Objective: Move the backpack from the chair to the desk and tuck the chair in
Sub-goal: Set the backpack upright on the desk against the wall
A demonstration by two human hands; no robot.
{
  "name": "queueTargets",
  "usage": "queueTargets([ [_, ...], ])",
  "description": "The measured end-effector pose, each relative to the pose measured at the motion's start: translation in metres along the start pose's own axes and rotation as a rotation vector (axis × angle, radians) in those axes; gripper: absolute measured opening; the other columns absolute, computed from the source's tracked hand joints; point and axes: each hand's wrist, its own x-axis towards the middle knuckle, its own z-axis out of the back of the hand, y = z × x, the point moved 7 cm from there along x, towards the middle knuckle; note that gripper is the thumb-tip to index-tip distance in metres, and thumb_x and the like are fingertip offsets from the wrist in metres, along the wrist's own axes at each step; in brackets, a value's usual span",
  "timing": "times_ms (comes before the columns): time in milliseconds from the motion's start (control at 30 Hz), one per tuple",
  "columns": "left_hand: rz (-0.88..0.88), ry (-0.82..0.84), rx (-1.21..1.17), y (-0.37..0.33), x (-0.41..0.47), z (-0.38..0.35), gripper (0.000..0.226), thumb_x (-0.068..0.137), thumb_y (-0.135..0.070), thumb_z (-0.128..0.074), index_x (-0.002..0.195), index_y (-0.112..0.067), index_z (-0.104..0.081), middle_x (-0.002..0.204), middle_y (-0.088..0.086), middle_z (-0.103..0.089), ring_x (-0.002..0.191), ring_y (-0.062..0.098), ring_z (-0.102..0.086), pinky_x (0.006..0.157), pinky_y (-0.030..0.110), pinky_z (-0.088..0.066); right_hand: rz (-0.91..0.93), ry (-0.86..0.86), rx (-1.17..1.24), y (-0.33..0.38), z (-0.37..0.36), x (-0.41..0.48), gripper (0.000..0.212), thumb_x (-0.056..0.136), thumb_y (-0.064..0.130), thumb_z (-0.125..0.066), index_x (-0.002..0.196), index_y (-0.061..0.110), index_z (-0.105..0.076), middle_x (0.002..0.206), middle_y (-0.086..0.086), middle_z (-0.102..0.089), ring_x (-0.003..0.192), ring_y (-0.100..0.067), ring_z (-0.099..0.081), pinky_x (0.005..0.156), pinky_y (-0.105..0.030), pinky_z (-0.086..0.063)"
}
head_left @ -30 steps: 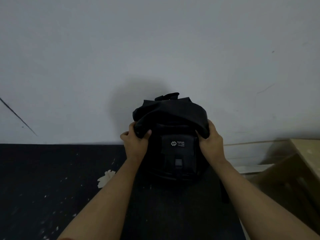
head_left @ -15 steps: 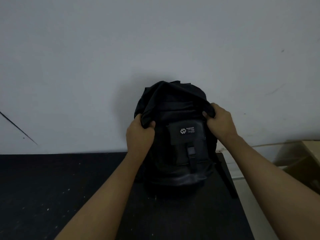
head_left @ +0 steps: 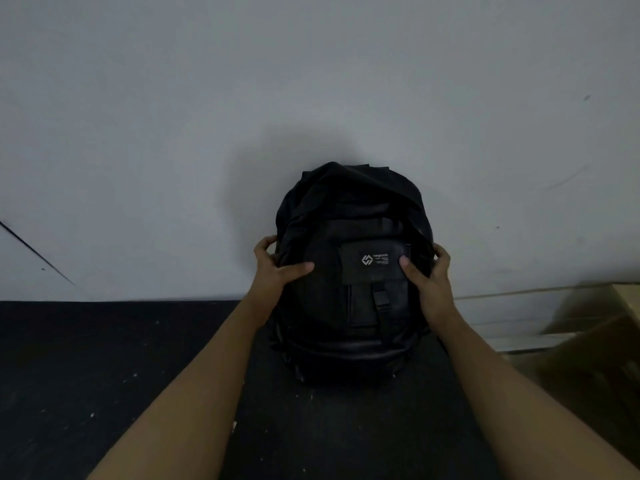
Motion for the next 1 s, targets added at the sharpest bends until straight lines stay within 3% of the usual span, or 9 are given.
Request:
queueTargets([
  [100, 0.011, -0.033, -0.022, 0.026, -0.01, 0.005, 0.099, 0.064, -0.032, -0.088, 0.139, -0.039, -0.024, 0.138, 0.002, -0.045, 0.115, 0.017, -0.055, 0.092, 0.034, -0.05, -0.078, -0.071, -0.151, -0.019, -0.002, -0.008, 0.105, 0.058, 0.085, -0.063, 0.142, 0.031, -0.029, 0.137, 0.002, -0.054, 0.124, -0.026, -0.05, 0.11, -0.052, -0.031],
  [267, -0.118, -0.231, 0.264, 0.016, 0.003, 0.008, 0.087, 0.07, -0.052, -0.08, 0.142, -0.026, -0.037, 0.129, -0.01, -0.051, 0.107, 0.007, -0.053, 0.087, 0.021, -0.043, -0.051, -0.033, -0.066, -0.009, -0.012, 0.0, 0.067, 0.078, 0.061, -0.067, 0.129, 0.021, -0.047, 0.118, 0.0, -0.058, 0.11, -0.023, -0.056, 0.088, -0.032, -0.044],
  [333, -0.087, -0.277, 0.355, 0.015, 0.011, 0.012, 0.082, 0.071, -0.053, -0.078, 0.137, -0.02, -0.043, 0.127, -0.005, -0.055, 0.104, 0.01, -0.052, 0.087, 0.026, -0.043, -0.049, -0.061, -0.171, -0.002, -0.014, 0.008, 0.077, 0.078, 0.064, -0.065, 0.134, 0.015, -0.045, 0.126, -0.008, -0.057, 0.113, -0.029, -0.056, 0.093, -0.038, -0.046],
  [433, -0.03, -0.317, 0.442, 0.012, 0.019, 0.016, 0.08, 0.071, -0.053, -0.079, 0.13, -0.01, -0.045, 0.127, 0.007, -0.058, 0.099, 0.015, -0.053, 0.084, 0.028, -0.044, -0.069, -0.181, -0.389, 0.003, -0.014, 0.011, 0.097, 0.075, 0.072, -0.06, 0.147, 0.016, -0.027, 0.14, -0.022, -0.043, 0.124, -0.043, -0.045, 0.101, -0.057, -0.041],
  [500, -0.023, -0.328, 0.463, 0.01, 0.022, 0.017, 0.085, 0.071, -0.051, -0.079, 0.131, -0.005, -0.041, 0.128, 0.011, -0.056, 0.101, 0.019, -0.054, 0.082, 0.027, -0.044, -0.086, -0.244, -0.355, 0.006, -0.018, 0.007, 0.103, 0.076, 0.068, -0.064, 0.149, 0.014, -0.017, 0.144, -0.028, -0.032, 0.126, -0.046, -0.04, 0.101, -0.057, -0.04],
  [667, 0.0, -0.21, 0.36, 0.018, 0.008, 0.017, 0.096, 0.073, -0.051, -0.078, 0.143, -0.01, -0.027, 0.136, 0.007, -0.05, 0.106, 0.015, -0.052, 0.086, 0.027, -0.045, 0.206, -0.243, -0.343, 0.014, -0.023, -0.027, 0.084, 0.084, 0.041, -0.07, 0.144, 0.007, -0.022, 0.142, -0.028, -0.026, 0.122, -0.041, -0.039, 0.101, -0.049, -0.041],
  [833, 0.002, -0.13, 0.302, 0.015, -0.018, 0.024, 0.107, 0.062, -0.043, -0.088, 0.145, -0.02, -0.025, 0.134, 0.004, -0.049, 0.102, 0.009, -0.056, 0.082, 0.022, -0.05, 0.305, -0.192, -0.393, 0.019, -0.021, -0.06, 0.089, 0.084, 0.031, -0.068, 0.151, 0.02, -0.01, 0.151, -0.025, -0.015, 0.131, -0.039, -0.034, 0.108, -0.051, -0.036],
  [933, 0.009, -0.138, 0.342, 0.009, -0.039, 0.026, 0.115, 0.061, -0.042, -0.089, 0.148, -0.028, -0.016, 0.138, 0.013, -0.048, 0.115, 0.021, -0.054, 0.097, 0.041, -0.05, 0.373, -0.17, -0.469, 0.037, -0.02, -0.079, 0.092, 0.083, 0.028, -0.069, 0.152, 0.014, -0.01, 0.153, -0.027, -0.013, 0.135, -0.041, -0.03, 0.109, -0.056, -0.034],
  [1000, 0.007, -0.131, 0.406, 0.003, -0.055, 0.022, 0.117, 0.065, -0.041, -0.087, 0.15, -0.031, -0.008, 0.145, 0.018, -0.039, 0.126, 0.024, -0.044, 0.104, 0.044, -0.042, 0.456, -0.16, -0.552, 0.054, -0.02, -0.092, 0.089, 0.08, 0.027, -0.07, 0.15, 0.011, -0.017, 0.151, -0.026, -0.02, 0.135, -0.04, -0.03, 0.107, -0.058, -0.034],
])
